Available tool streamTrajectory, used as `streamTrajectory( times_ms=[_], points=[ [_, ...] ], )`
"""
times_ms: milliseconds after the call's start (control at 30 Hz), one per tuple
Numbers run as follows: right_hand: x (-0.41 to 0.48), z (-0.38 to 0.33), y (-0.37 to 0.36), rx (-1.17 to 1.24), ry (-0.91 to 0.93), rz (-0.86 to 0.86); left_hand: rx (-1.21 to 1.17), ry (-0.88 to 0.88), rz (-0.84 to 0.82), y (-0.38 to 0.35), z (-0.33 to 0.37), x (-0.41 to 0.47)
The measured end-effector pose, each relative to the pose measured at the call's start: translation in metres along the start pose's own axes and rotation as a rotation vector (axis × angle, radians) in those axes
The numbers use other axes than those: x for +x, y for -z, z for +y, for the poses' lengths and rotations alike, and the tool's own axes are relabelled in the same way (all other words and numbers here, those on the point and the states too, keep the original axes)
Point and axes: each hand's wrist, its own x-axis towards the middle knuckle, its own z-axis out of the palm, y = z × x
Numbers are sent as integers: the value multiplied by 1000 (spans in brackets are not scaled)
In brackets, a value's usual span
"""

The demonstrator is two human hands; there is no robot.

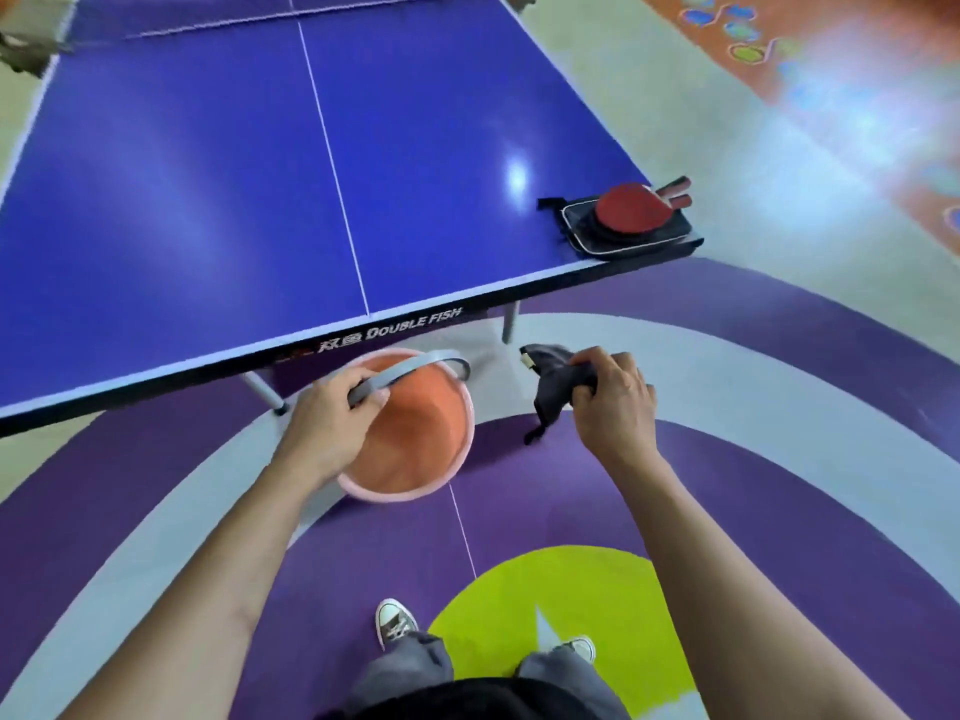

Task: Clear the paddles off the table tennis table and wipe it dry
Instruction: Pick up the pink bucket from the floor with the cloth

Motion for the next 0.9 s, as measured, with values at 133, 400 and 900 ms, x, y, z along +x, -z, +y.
streamTrajectory(
  times_ms=[133,400,900],
  points=[
    [-1,91,67,39,-91,84,26,-141,-31,-53,94,2],
    [1,251,181,107,-318,279,-13,-347,-203,-174,261,-4],
    [29,519,345,38,-762,550,19,-748,-579,-441,570,28]
  ],
)
